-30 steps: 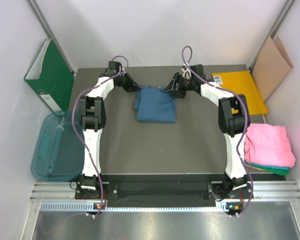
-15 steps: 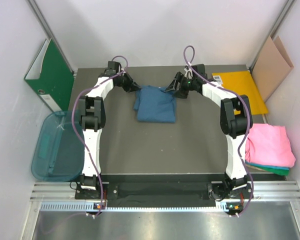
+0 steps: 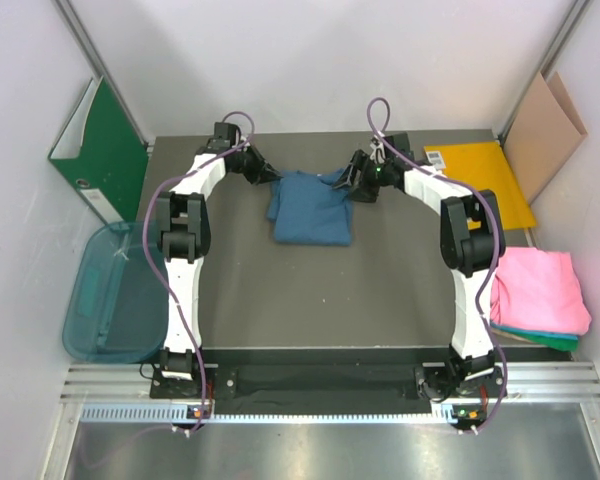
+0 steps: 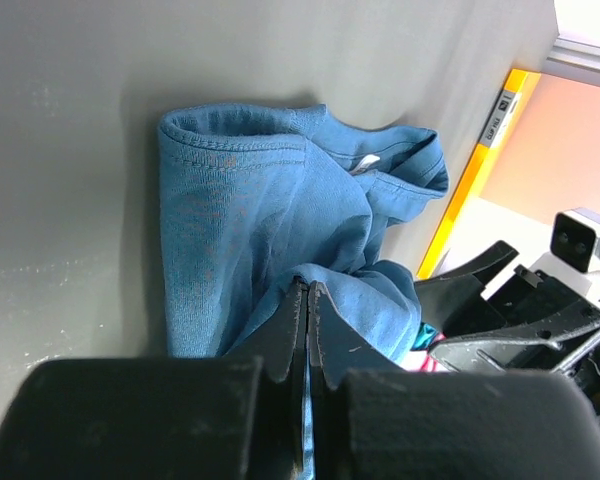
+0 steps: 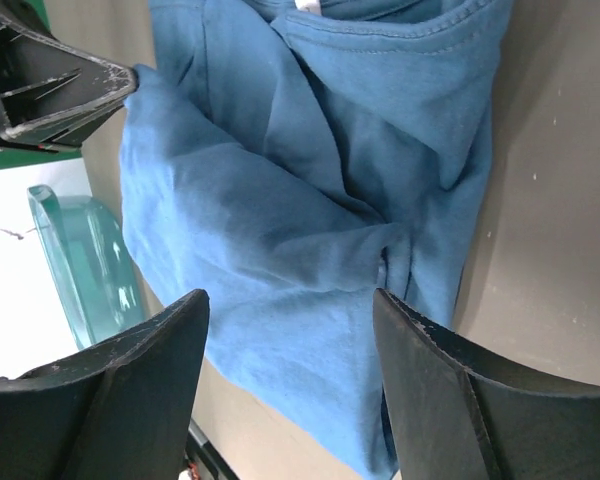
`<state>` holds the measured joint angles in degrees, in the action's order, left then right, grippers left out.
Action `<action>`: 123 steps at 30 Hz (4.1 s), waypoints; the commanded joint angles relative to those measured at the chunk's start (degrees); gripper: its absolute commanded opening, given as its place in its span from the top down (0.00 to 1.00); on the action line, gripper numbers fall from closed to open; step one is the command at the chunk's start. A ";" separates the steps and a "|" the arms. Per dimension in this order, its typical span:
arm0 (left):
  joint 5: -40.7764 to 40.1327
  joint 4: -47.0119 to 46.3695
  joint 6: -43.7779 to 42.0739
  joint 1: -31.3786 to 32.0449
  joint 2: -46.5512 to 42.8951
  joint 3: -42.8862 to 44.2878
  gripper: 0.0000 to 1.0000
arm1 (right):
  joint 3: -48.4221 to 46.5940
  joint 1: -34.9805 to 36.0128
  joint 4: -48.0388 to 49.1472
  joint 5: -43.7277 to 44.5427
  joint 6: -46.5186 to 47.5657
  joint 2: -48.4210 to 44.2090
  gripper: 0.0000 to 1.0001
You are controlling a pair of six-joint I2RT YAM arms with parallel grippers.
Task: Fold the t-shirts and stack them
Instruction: Smooth out wrinkles on the folded tshirt
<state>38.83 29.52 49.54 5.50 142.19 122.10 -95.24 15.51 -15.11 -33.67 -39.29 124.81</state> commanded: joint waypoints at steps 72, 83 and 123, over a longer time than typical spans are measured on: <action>-5.26 -4.38 -9.46 8.39 -8.96 -18.75 0.21 | 8.31 -3.38 -0.53 15.65 10.19 -17.67 0.00; -3.86 3.61 -12.62 9.27 -11.75 -24.95 1.00 | 12.53 -3.29 -4.39 15.31 13.01 -21.10 0.00; 15.31 -20.71 -2.26 9.00 -40.16 -56.98 1.00 | 26.07 11.83 47.74 -21.17 -25.97 -13.82 1.00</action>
<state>43.03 27.59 37.23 14.61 98.72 68.01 -70.37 26.30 9.87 -47.09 -49.87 107.24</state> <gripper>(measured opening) 0.011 0.004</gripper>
